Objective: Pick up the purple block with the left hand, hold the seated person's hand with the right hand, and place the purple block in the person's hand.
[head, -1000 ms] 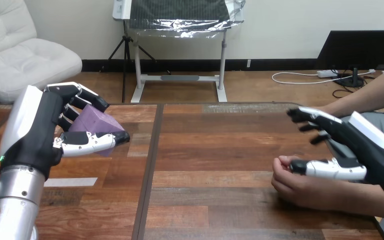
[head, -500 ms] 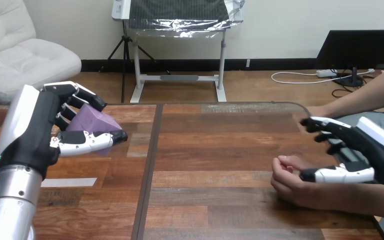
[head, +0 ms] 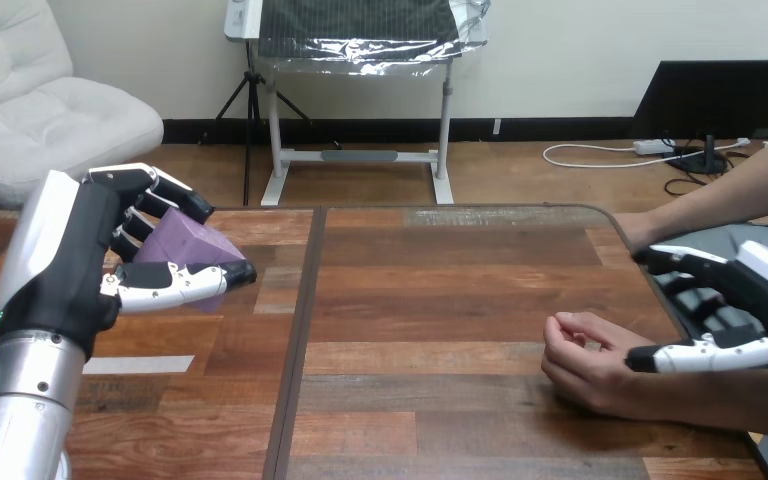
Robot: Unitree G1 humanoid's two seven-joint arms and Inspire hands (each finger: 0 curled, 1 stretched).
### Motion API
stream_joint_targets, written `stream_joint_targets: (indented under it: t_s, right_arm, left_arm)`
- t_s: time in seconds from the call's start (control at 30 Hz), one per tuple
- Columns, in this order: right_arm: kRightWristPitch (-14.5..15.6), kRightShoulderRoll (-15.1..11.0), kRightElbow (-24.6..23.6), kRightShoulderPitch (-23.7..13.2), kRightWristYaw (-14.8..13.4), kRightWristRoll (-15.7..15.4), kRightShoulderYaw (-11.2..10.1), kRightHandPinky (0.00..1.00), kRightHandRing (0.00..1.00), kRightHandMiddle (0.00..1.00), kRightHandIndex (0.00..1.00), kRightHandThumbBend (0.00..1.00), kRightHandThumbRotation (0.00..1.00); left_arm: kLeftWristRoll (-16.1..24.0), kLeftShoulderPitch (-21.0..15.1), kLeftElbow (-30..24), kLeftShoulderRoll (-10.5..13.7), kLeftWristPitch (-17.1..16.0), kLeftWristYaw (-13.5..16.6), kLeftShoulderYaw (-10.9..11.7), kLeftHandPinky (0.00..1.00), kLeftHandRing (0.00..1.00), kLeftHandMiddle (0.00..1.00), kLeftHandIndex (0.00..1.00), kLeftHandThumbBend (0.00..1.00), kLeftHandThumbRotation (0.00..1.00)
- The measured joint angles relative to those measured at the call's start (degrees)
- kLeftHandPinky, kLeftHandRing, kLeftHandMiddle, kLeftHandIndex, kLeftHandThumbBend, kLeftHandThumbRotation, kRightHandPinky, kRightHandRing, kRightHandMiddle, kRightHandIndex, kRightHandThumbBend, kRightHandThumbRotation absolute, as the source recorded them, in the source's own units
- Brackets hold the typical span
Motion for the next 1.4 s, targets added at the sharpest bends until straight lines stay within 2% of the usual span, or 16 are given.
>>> stream_joint_targets:
  t_s: [0.4,0.8,0.83,0.93,1.17,1.4]
  right_arm:
    - [4.22,-1.56,0.16,-0.04,1.4,-0.95,0.56,0.71,0.88,0.93,0.93,1.0,0.41]
    - [8.67,-3.07,-0.67,-0.04,2.81,-3.8,2.08,0.71,0.9,0.95,0.94,1.0,0.33]
    - [10.37,-4.08,-1.18,-0.04,3.93,-4.58,2.75,0.71,0.91,0.96,0.95,1.0,0.32]
    - [10.81,-4.45,-1.35,-0.05,4.23,-4.76,2.99,0.73,0.93,0.95,0.95,1.0,0.32]
    - [12.76,-5.71,-1.66,-0.52,6.82,-6.35,4.47,0.74,0.93,0.95,0.94,1.0,0.29]
    - [15.13,-6.19,-1.89,-1.61,9.45,-6.47,5.53,0.74,0.91,0.94,0.94,1.0,0.24]
  left_arm:
    - [-0.48,0.0,0.0,-0.01,-0.06,-0.21,0.01,0.29,0.34,0.39,0.42,0.62,0.0]
    - [-0.83,0.0,0.0,0.0,-0.18,-0.64,0.06,0.27,0.33,0.39,0.42,0.63,0.0]
    - [-0.89,0.0,0.0,0.0,-0.18,-0.66,0.12,0.27,0.32,0.39,0.43,0.63,0.0]
    - [-0.89,0.0,0.0,0.0,-0.18,-0.66,0.16,0.27,0.32,0.39,0.43,0.64,0.0]
    - [-0.87,0.01,-0.01,0.0,-0.17,-0.66,0.19,0.25,0.31,0.38,0.42,0.64,0.0]
    - [-0.88,0.01,-0.01,0.0,-0.11,-0.66,0.26,0.25,0.31,0.38,0.43,0.64,0.0]
